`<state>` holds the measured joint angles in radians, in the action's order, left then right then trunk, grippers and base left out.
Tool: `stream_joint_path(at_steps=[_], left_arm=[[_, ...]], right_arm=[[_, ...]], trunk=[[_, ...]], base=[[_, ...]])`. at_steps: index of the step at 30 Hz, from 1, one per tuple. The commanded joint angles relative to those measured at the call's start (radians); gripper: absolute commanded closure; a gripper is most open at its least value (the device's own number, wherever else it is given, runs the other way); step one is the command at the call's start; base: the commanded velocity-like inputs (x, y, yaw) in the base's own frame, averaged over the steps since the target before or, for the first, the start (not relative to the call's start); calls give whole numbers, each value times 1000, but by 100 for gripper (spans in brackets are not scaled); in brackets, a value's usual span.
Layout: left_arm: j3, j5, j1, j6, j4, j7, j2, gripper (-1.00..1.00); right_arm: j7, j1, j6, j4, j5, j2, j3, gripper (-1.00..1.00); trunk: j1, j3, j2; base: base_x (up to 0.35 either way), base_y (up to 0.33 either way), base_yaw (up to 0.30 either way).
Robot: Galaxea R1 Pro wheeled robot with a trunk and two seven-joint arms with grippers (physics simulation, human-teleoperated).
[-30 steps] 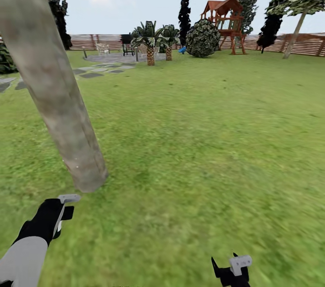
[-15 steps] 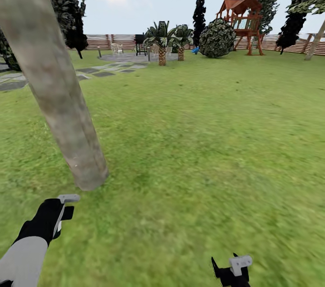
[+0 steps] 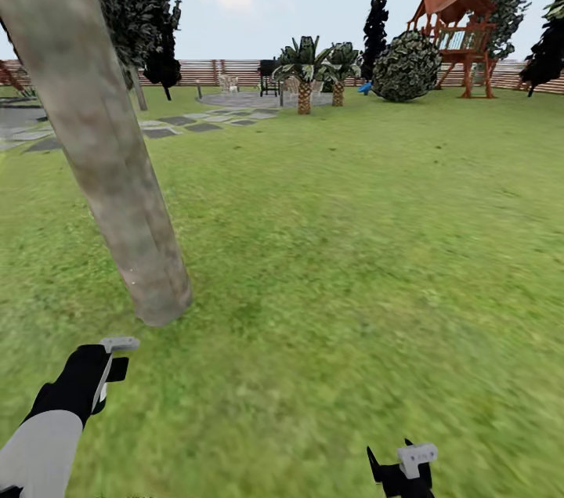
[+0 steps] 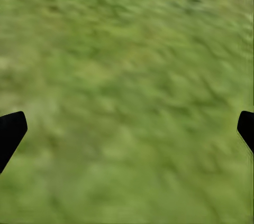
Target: In the garden, pick up the pesticide atomizer on the floor and spray pesticide onto both trees until each tree trunk is fully covered.
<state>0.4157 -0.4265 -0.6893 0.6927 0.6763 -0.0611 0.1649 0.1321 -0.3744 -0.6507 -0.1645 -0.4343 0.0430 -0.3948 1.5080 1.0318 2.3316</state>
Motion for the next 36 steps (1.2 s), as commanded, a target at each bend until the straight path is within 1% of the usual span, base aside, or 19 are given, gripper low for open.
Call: stream_joint_path(at_steps=[1, 6, 8, 9, 10, 13, 15, 19, 21, 24, 27, 32, 33, 35, 36], left_arm=[[3, -9, -1, 4, 1, -6, -1, 100], [5, -9, -1, 4, 2, -6, -1, 100], [5, -3, -1, 4, 2, -7, -2, 100], [4, 12, -1, 4, 2, -8, -2, 100], [4, 37, -1, 3, 2, -8, -3, 100], [0, 86, -1, 0, 2, -11, -4, 100], [-4, 97, -3, -2, 3, -12, -4, 100], [-9, 101, -17, 2, 2, -12, -6, 100], [-30, 99, -40, 10, 2, -11, -2, 100], [-44, 95, -65, 13, 7, -11, 10, 100], [-48, 95, -64, 13, 16, -11, 16, 100], [-50, 97, -62, 14, 17, -11, 3, 100], [-53, 97, -62, 14, 17, -11, 2, 100], [-74, 97, -63, 15, 17, -11, 3, 100], [-82, 97, -64, 16, 16, -12, 8, 100]], right_arm=[[9, 0, -3, 0, -1, 0, -9, -100], [9, 0, -3, 0, -1, 0, -9, -100], [9, 0, -3, 0, -1, 0, -9, -100], [9, 0, -3, -1, -1, 1, -9, -100], [9, 0, -3, -1, -1, 1, -10, -100], [9, 0, -3, -2, 0, 2, -10, -100], [9, 0, -3, -3, 0, 3, -10, -100], [9, 0, -3, -3, 1, 3, -10, -100], [9, 0, -3, -3, 1, 3, -10, -100], [9, 0, -3, -3, 1, 3, -10, -100], [9, 0, -3, -3, 0, 3, -10, -100], [9, 0, -3, -3, 0, 3, -10, -100], [9, 0, -3, -3, 0, 3, -10, -100], [9, 0, -3, -3, 0, 3, -10, -100], [9, 0, -3, -3, 0, 3, -10, -100]], trunk=[[0, 1, 0], [0, 1, 0], [0, 1, 0], [0, 1, 0], [0, 1, 0], [0, 1, 0], [0, 1, 0], [0, 1, 0], [0, 1, 0], [0, 1, 0], [0, 1, 0], [0, 1, 0], [0, 1, 0], [0, 1, 0], [0, 1, 0]], base=[[128, -269, 276], [148, -269, 276], [132, -257, 276], [66, -137, 276], [34, -70, 253], [14, -29, 115], [3, -7, 28], [1, -2, 6], [0, 0, 0], [0, 0, 0], [13, 0, 0], [256, 0, 0], [325, 0, 0], [333, 0, 0], [299, 0, 0]])
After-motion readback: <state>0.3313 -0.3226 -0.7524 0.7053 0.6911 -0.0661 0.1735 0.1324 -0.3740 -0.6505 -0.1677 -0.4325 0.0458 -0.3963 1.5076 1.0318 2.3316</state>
